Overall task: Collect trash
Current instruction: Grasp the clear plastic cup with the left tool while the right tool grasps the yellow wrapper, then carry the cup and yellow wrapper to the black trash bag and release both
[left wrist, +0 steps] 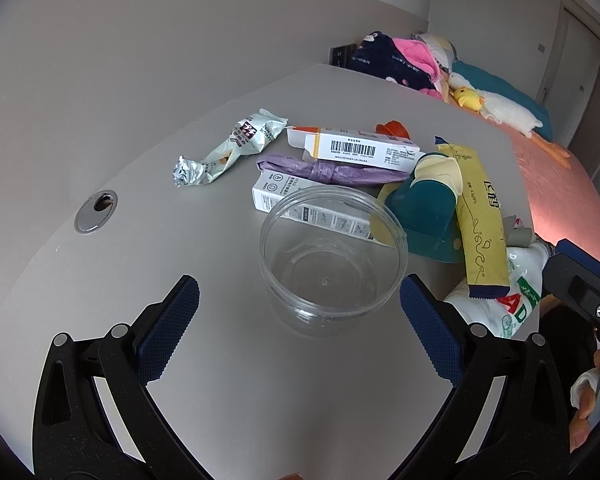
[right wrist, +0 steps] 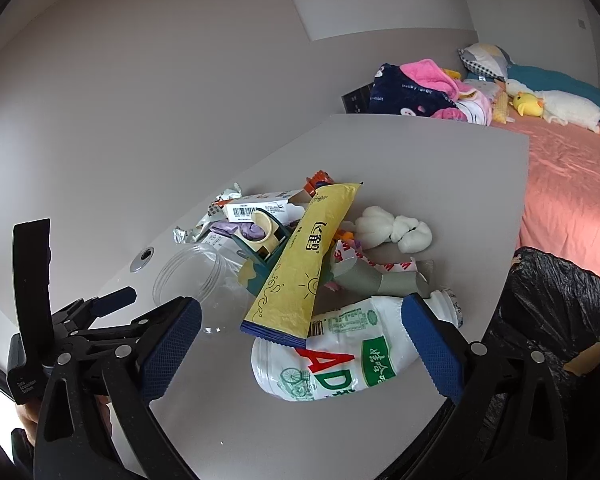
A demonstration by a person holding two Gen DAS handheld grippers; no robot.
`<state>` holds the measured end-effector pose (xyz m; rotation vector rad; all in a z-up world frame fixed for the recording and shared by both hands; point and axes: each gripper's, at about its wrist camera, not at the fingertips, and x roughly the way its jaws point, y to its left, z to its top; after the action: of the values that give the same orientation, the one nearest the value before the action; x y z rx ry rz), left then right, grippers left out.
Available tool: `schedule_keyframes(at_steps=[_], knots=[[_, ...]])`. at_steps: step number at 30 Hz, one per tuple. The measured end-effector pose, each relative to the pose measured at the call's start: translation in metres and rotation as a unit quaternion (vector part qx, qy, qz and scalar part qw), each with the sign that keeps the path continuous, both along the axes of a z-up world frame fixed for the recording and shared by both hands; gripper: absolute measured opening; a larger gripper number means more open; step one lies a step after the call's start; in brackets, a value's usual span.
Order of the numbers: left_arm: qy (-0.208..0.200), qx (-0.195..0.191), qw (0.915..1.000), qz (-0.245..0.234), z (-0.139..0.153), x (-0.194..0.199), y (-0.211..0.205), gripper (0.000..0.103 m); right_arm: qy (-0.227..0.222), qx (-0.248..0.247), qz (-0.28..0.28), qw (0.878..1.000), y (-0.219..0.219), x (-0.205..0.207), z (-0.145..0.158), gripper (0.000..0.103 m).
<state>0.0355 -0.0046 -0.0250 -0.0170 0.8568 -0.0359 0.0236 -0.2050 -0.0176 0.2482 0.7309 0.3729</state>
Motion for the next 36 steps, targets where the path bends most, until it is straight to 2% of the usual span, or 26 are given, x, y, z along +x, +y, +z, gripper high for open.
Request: schedule_keyframes(at_steps=[2, 4, 11, 14, 19, 20, 21, 22, 24, 26, 31, 36], knots=[[0.003, -0.005, 1.0, -0.005, -0.002, 0.005, 0.0, 0.097, 0.009, 0.003, 0.003, 1.0, 0.003, 0.007, -0.005, 0.085], [0.006, -0.007, 0.9999, -0.009, -0.004, 0.009, 0.0, 0.097, 0.022, 0.009, 0.009, 1.0, 0.005, 0.014, -0.011, 0.072], [0.011, -0.004, 0.9995, -0.03, -0.01, 0.021, -0.004, 0.097, 0.033, 0.014, 0.013, 0.999, 0.01, 0.026, -0.022, 0.07], [0.016, -0.009, 0.9993, -0.034, -0.013, 0.027, -0.003, 0.097, 0.039, 0.015, 0.019, 0.999, 0.014, 0.032, -0.025, 0.063], [0.025, -0.011, 0.9988, -0.04, -0.02, 0.038, -0.003, 0.097, 0.048, 0.017, 0.03, 0.998, 0.019, 0.036, -0.03, 0.041], [0.027, -0.013, 0.9987, -0.042, -0.021, 0.04, -0.003, 0.097, 0.049, 0.019, 0.032, 0.998, 0.02, 0.037, -0.032, 0.033], [0.028, -0.018, 0.9985, -0.044, -0.022, 0.041, -0.002, 0.097, 0.052, 0.025, 0.037, 0.998, 0.019, 0.037, -0.033, 0.019], [0.028, -0.026, 0.9982, -0.045, -0.023, 0.043, 0.0, 0.097, 0.054, 0.029, 0.039, 0.997, 0.019, 0.036, -0.035, 0.016], [0.028, -0.04, 0.9981, -0.039, -0.025, 0.045, 0.004, 0.096, 0.052, 0.029, 0.041, 0.997, 0.02, 0.033, -0.035, 0.014], [0.026, -0.047, 0.998, -0.033, -0.026, 0.044, 0.009, 0.086, 0.045, 0.03, 0.041, 0.998, 0.019, 0.03, -0.032, 0.013], [0.007, -0.049, 0.9986, -0.018, -0.019, 0.037, 0.014, 0.085, 0.027, 0.032, 0.041, 0.998, 0.017, 0.022, -0.021, 0.013], [-0.019, -0.032, 0.9992, -0.012, -0.005, 0.028, 0.012, 0.085, 0.019, 0.037, 0.039, 0.998, 0.011, 0.017, -0.013, 0.013]])
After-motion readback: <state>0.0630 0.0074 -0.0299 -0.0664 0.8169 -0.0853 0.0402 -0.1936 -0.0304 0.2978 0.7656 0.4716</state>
